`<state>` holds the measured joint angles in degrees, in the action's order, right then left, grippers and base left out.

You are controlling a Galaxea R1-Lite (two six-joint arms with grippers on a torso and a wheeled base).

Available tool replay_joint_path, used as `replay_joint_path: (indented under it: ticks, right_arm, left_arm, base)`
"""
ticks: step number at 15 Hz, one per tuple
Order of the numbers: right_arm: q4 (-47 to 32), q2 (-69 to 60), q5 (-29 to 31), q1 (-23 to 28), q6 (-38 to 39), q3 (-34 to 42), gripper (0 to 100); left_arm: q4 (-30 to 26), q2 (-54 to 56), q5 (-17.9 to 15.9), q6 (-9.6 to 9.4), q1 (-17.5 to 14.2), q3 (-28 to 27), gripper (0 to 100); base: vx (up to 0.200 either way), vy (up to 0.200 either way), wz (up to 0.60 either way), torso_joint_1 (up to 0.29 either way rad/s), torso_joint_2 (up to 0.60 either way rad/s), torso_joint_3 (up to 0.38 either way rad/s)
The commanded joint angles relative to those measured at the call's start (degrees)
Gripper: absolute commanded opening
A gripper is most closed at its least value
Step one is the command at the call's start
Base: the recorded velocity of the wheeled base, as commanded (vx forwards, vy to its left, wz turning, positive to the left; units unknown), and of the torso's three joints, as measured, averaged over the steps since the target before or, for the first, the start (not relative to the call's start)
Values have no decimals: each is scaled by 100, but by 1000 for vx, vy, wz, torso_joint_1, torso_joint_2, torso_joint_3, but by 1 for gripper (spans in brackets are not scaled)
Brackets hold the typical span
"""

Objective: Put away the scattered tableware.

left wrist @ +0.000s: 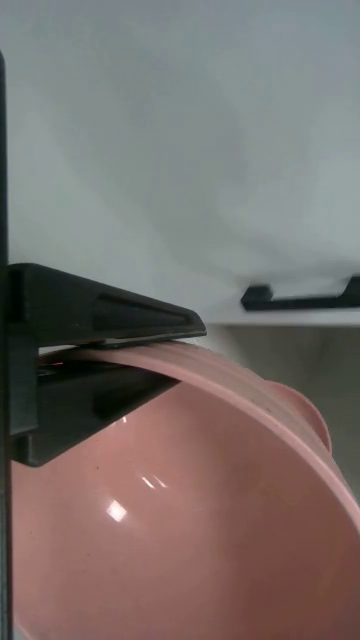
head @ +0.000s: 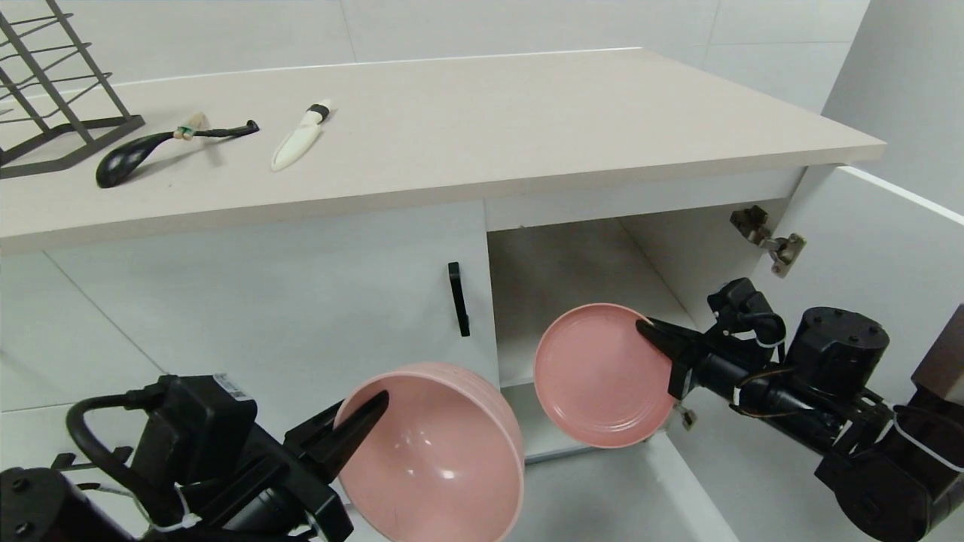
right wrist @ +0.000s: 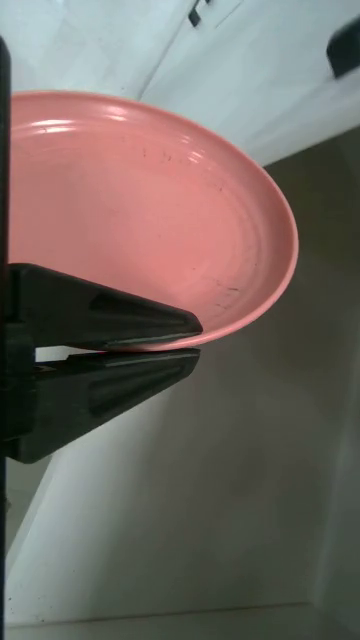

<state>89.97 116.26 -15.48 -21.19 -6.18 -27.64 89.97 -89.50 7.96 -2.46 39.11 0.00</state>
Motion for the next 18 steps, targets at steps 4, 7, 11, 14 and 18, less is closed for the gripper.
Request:
replay_joint_path:
  ticks: [4, 7, 11, 14, 18]
  right_arm:
    - [3, -156, 1, 88, 100, 188, 0]
    - [3, -51, 1, 88, 425, 101, 0]
    - [3, 353, 89, 88, 1189, -444, 0]
    - [3, 661, 291, 80, 1216, -471, 0]
    - [3, 793, 300, 80, 1233, -611, 0]
  left_arm:
    - [3, 3, 4, 0, 0, 0, 0]
    - [3, -15, 21, -53, 0, 0, 0]
    - [3, 3, 13, -123, 0, 0, 0]
    - [3, 135, 13, -123, 9, 0, 0]
    - [3, 126, 21, -123, 9, 0, 0]
  base:
    - [0, 0, 0, 0, 0, 0]
    - [0, 0, 0, 0, 0, 0]
    - [50, 0, 0, -1, -1, 1]
    - [0, 0, 0, 0, 0, 0]
    - [0, 0, 0, 0, 0, 0]
